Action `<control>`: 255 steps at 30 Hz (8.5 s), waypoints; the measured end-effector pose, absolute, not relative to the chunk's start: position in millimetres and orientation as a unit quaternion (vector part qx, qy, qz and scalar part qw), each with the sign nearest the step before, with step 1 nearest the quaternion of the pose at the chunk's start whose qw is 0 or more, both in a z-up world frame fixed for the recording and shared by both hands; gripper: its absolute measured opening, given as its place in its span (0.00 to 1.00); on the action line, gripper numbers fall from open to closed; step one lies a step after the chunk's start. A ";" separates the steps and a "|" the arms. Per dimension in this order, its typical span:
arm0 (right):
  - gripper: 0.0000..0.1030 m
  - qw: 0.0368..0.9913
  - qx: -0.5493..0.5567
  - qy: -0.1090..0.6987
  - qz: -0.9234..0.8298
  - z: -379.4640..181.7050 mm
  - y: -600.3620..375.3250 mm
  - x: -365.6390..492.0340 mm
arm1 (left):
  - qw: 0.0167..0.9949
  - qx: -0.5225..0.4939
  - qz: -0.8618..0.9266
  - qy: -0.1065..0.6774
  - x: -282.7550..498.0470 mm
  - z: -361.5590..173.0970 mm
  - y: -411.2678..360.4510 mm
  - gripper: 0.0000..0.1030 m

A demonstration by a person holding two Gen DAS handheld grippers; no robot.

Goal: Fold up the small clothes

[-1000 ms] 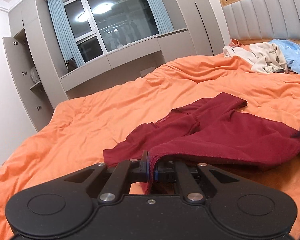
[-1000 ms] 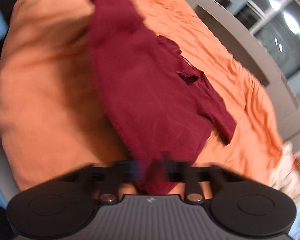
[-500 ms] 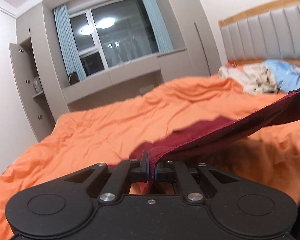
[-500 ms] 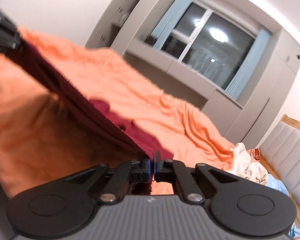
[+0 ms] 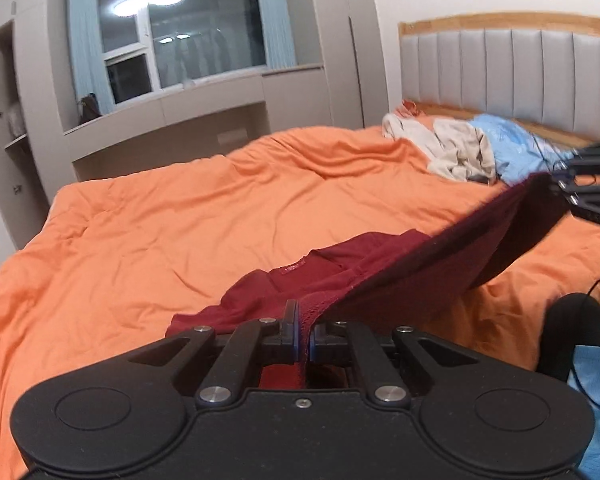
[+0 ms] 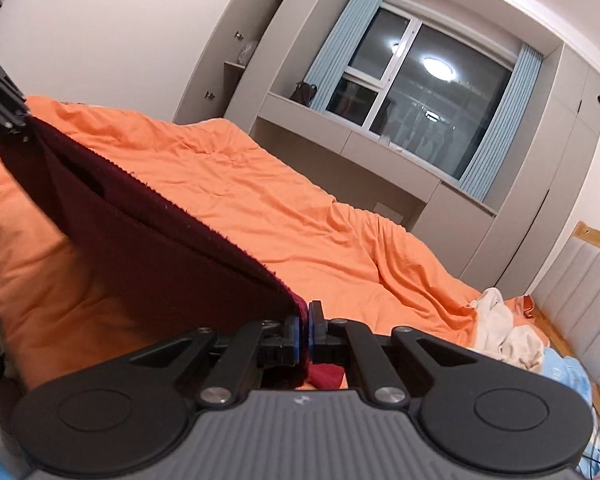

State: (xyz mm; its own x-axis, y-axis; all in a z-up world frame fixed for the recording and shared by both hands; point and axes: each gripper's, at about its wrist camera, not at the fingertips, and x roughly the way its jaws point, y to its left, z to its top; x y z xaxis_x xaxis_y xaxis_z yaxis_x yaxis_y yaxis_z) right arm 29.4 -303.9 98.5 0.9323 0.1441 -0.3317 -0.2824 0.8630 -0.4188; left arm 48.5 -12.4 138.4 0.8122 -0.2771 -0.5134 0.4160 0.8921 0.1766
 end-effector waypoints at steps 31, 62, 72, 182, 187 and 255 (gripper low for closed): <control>0.84 0.910 -0.146 0.364 0.134 -40.7 -297.4 399.6 | 0.870 0.033 -0.170 0.462 431.1 -12.3 25.9 0.75; 0.27 0.895 0.011 0.415 0.161 -14.3 -352.8 246.8 | 0.917 0.073 -0.108 0.377 266.8 2.7 33.8 0.10; 0.07 0.916 0.110 0.363 0.133 5.9 -386.9 233.7 | 0.928 -0.033 -0.058 0.368 270.5 26.5 55.9 0.06; 0.22 0.942 0.068 0.325 0.055 -50.8 -363.4 359.2 | 0.900 -0.048 0.023 0.432 402.0 -40.5 48.6 0.25; 0.84 0.935 0.050 0.342 0.075 -24.6 -376.0 338.9 | 0.909 -0.033 0.027 0.414 383.8 -20.6 52.3 0.79; 1.00 0.951 -0.141 0.262 0.089 -66.7 -190.6 251.7 | 0.902 -0.238 0.065 0.354 277.9 -37.6 80.2 0.42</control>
